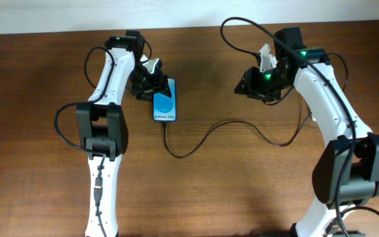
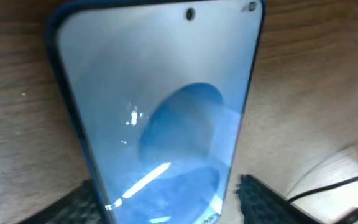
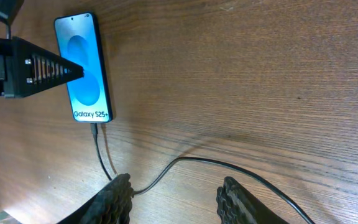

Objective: Plug charger to phone and switch on socket
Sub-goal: 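Lower the phone flat onto the table with the left gripper and release, then raise the left gripper and move the right gripper to the power strip switch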

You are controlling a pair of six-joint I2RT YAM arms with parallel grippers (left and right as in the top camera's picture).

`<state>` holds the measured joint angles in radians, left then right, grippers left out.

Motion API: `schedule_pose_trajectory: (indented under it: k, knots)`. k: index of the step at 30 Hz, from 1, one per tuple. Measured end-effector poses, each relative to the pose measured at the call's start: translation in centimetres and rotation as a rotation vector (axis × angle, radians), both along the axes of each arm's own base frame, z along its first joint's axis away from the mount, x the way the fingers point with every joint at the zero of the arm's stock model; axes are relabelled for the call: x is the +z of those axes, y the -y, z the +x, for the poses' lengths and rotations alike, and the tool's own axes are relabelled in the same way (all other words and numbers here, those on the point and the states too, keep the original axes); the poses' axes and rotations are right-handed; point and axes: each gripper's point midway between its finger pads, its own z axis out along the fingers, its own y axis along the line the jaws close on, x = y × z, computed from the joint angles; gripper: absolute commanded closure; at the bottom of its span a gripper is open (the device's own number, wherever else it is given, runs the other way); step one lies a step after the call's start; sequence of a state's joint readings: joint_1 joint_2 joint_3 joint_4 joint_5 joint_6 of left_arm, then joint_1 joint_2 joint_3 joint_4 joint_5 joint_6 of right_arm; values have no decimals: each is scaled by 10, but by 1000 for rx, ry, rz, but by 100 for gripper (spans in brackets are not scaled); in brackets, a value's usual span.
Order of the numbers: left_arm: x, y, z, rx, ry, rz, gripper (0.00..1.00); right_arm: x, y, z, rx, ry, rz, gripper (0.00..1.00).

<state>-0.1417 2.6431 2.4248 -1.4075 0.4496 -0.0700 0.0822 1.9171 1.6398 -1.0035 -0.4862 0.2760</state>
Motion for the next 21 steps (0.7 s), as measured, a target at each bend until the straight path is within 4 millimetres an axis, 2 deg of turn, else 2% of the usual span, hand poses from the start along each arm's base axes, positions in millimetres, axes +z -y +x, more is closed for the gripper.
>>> schedule_pose_trajectory:
  k: [1,3,9,12,14,16,17,20,21]
  knots:
    - [0,-2,0,3,0,13,11,0,0,0,2,0,0,51]
    - [1,-3,1,4,3,23,6,0,0,0,10,4,-3,51]
    - [0,-19,7,3,35,123,9,9,2,-1,29,16,-21,46]
    - [7,-28,8,5,39,167,9,28,9,-4,30,45,-67,45]
    - [25,-31,15,14,74,176,8,49,17,-7,24,92,-97,45]
    - [54,-33,25,24,142,176,7,71,23,-11,13,138,-110,45]
    - [70,-33,30,29,184,173,6,90,31,-15,-7,185,-115,45]
    - [136,-33,39,51,352,151,4,140,67,-27,-103,308,-134,44]
    - [147,-33,41,55,390,146,4,153,80,-32,-139,336,-143,44]
